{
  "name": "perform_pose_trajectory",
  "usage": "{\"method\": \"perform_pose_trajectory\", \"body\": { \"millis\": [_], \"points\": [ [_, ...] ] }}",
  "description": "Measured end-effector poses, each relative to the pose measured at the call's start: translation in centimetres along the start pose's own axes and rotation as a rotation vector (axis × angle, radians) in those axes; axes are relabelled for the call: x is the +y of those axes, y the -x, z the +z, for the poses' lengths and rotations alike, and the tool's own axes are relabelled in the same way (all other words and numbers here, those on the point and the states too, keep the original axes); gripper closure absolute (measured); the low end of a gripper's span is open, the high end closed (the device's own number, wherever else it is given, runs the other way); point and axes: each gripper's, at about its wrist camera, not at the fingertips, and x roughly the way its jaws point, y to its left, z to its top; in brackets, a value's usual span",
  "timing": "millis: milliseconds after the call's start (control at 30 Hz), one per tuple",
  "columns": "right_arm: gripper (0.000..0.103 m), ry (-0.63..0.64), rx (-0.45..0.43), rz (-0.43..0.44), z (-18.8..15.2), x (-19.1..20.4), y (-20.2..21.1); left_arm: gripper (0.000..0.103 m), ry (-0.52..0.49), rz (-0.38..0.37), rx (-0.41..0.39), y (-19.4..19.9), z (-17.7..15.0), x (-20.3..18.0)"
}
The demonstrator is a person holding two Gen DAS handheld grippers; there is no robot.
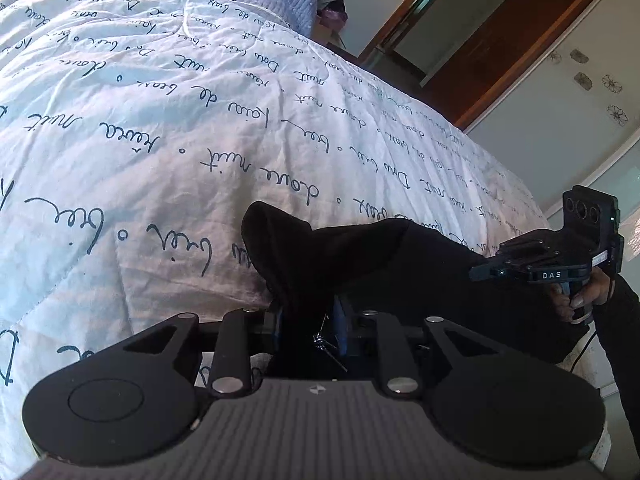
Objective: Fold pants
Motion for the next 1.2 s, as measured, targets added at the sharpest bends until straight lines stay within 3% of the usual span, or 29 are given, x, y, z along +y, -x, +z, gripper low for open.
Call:
{"method": "perform_pose_trajectory", "body": {
  "millis": [167, 400, 633, 800, 1033, 1200],
  "points": [
    [0.097, 0.048, -0.107, 0.001, -0.1, 1.3, 3.7, 0.094, -0.057, 0.030, -0.032, 0.4, 0.0, -0.6],
    [0.097, 0.095, -0.182, -0.013, -1.1, 4.7, 6.3, 0.097, -0.073, 0.018, -0.079, 1.8, -0.5, -1.3],
    [0.097, 0.240, -0.265, -0.119, -3.8, 11.5, 10.6, 0.097, -0.127, -0.081, -0.205, 7.9, -1.5, -3.6],
    [0.097, 0.347, -0.315, -0.172, -7.7, 17.5, 13.1, 0.097, -0.152, -0.147, -0.247, 11.9, -3.7, -4.7],
    [0.097, 0.316, -0.271, -0.159, -12.3, 21.1, 12.8, 0.097, -0.143, -0.195, -0.243, 13.9, -7.4, -4.6],
    [0.097, 0.329, -0.199, -0.194, -15.6, 22.8, 10.3, 0.095, -0.130, -0.176, -0.174, 13.3, -11.7, -3.2]
  ]
}}
